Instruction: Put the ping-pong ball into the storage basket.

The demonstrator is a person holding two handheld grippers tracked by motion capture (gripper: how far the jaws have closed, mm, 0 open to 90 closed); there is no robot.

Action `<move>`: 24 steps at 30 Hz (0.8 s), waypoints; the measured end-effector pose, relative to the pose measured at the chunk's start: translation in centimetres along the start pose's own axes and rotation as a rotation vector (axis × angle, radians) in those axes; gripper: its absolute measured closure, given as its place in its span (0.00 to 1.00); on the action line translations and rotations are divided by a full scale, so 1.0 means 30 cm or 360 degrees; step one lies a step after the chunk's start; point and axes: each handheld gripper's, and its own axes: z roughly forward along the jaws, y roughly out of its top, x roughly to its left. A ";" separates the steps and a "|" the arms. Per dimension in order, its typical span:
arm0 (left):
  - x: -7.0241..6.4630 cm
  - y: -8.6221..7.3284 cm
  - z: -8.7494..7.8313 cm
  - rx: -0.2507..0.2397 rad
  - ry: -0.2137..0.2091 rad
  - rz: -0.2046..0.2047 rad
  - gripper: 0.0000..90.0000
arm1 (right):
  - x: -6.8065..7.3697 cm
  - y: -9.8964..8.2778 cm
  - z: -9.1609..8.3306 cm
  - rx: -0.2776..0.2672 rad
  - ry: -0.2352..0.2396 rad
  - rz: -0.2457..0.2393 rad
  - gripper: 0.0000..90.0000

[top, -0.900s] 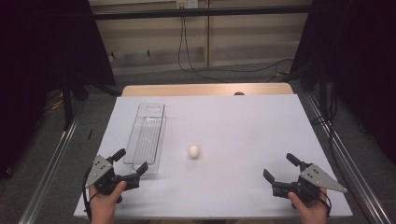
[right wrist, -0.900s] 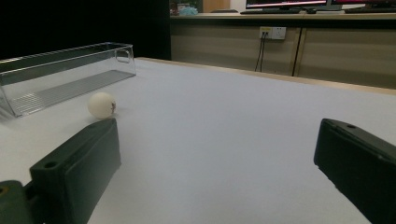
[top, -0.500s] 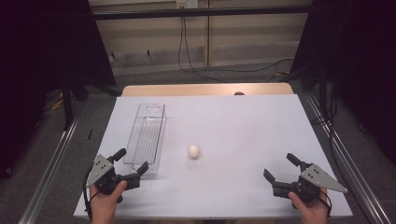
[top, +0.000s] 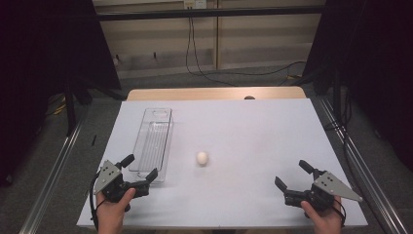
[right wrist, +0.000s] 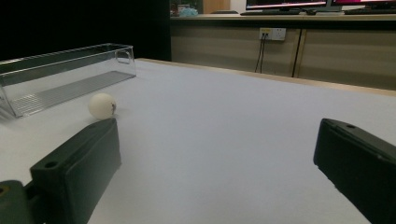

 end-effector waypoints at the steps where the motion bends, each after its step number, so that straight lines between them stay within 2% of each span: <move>1: 0.000 0.002 0.001 0.0007 -0.0014 0.0011 0.02 | -0.002 0.000 0.000 0.0001 0.0003 -0.0005 0.00; 6: -0.011 0.016 0.008 -0.0012 -0.0024 0.0010 0.02 | -0.002 0.000 0.001 0.0003 0.0009 -0.0005 0.00; 11: -0.020 0.023 0.018 0.0009 -0.0024 -0.0012 0.02 | -0.001 0.000 0.001 -0.0002 0.0001 0.0002 0.00; 24: -0.050 0.043 0.063 0.0028 -0.0090 0.0017 0.02 | -0.004 0.001 -0.002 -0.0012 -0.0009 0.0011 0.00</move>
